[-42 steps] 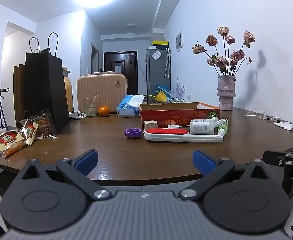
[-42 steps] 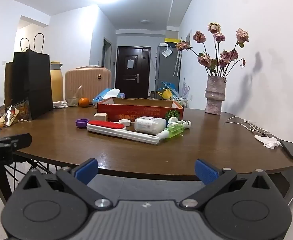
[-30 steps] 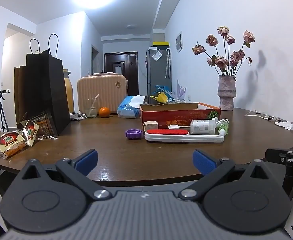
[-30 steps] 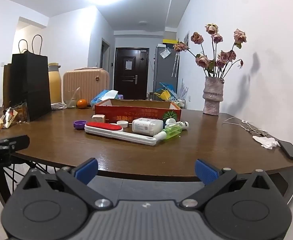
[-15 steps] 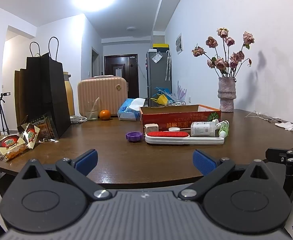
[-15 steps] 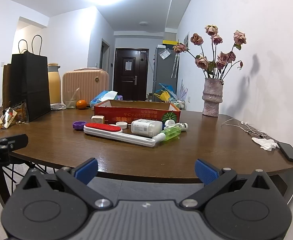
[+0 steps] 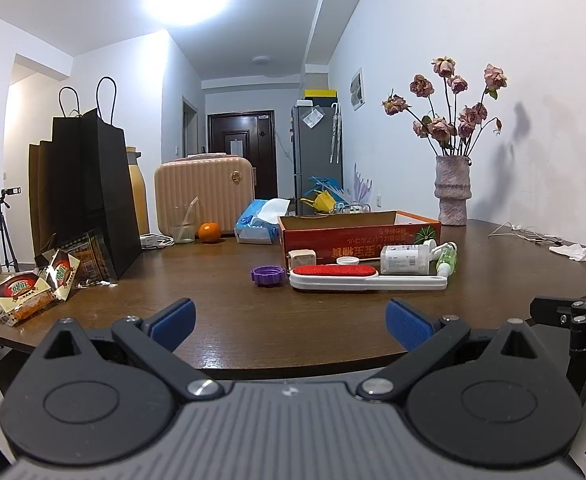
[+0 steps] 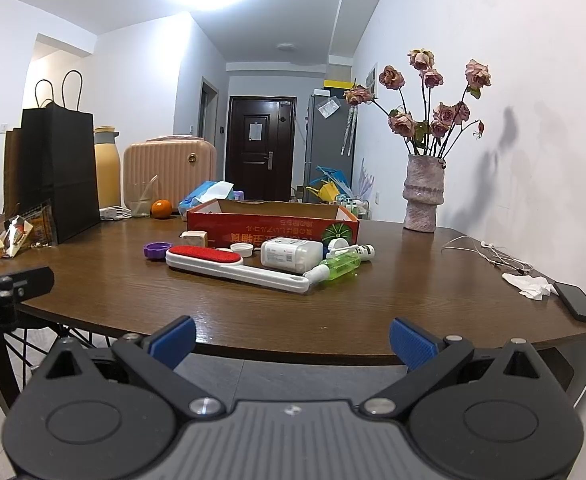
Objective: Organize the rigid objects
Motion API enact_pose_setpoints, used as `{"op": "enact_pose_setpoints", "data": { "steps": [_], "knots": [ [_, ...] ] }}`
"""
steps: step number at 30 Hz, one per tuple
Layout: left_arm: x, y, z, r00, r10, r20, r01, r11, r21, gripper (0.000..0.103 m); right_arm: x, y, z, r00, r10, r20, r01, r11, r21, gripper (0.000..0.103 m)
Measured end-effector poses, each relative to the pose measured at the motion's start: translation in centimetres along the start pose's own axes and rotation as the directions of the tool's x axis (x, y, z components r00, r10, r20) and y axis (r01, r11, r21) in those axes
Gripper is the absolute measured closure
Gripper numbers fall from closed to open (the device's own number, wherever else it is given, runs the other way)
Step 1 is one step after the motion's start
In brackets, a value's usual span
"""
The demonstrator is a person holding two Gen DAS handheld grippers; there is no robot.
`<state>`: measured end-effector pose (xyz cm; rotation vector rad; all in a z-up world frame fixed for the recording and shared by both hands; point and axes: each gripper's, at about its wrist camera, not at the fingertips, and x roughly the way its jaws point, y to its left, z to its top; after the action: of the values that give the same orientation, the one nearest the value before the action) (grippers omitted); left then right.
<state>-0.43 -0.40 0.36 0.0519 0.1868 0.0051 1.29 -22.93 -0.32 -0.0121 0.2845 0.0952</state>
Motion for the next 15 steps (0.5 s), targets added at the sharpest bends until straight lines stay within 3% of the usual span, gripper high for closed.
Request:
{"op": "enact_pose_setpoints", "data": {
  "steps": [15],
  "knots": [
    [0.02,0.07,-0.04,1.000,-0.002,-0.001,0.002,1.000,0.001,0.000,0.11,-0.23,0.01,1.000,-0.008,-0.006,0.008,1.000,0.007,0.000]
  ]
}}
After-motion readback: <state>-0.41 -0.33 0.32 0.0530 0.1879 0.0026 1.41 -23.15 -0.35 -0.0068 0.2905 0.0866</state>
